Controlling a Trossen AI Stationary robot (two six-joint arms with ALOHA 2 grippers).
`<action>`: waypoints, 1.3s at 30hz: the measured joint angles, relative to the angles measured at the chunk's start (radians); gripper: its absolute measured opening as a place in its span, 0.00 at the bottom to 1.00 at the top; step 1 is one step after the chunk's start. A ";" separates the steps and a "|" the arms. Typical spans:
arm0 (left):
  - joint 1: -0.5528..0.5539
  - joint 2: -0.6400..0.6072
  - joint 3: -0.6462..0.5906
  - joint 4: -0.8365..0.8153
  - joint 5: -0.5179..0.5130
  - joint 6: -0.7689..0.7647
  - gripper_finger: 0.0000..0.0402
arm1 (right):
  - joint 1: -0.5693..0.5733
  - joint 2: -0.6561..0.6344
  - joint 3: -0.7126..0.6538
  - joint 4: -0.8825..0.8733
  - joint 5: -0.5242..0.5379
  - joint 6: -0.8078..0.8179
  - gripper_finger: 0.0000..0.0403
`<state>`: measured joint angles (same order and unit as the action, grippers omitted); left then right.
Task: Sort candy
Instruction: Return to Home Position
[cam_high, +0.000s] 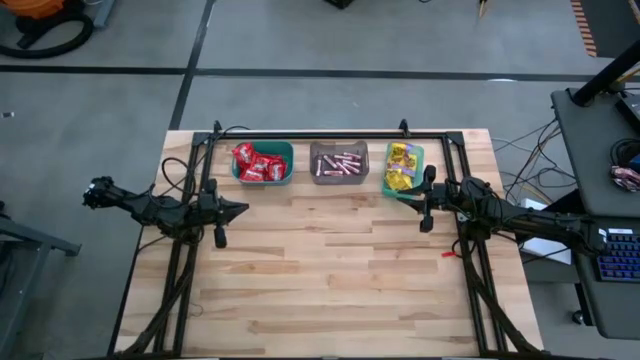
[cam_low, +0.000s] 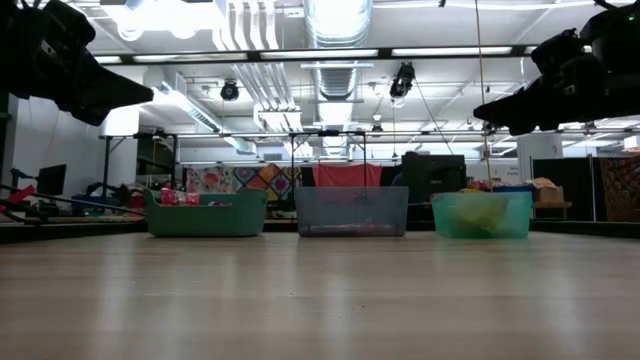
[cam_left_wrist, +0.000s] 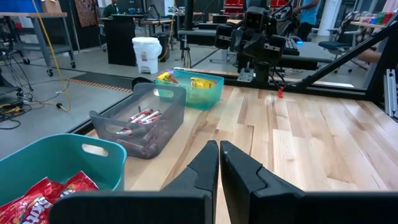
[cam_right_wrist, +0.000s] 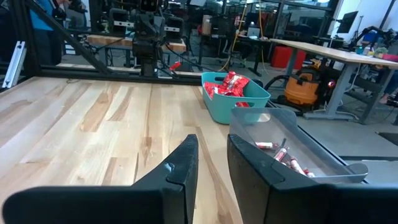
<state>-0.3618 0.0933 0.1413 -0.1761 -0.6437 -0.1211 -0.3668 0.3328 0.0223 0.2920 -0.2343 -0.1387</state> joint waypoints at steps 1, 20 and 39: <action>0.000 0.000 0.000 0.000 0.000 0.000 0.00 | 0.000 0.000 0.000 0.000 0.000 0.000 0.20; 0.000 0.000 0.000 0.000 0.000 0.000 0.00 | 0.000 0.000 0.000 0.000 0.000 0.000 0.20; 0.000 0.000 0.000 0.000 0.000 0.000 0.00 | 0.000 0.000 0.000 0.000 0.000 0.000 0.18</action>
<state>-0.3618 0.0933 0.1413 -0.1761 -0.6437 -0.1210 -0.3672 0.3328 0.0227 0.2920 -0.2344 -0.1387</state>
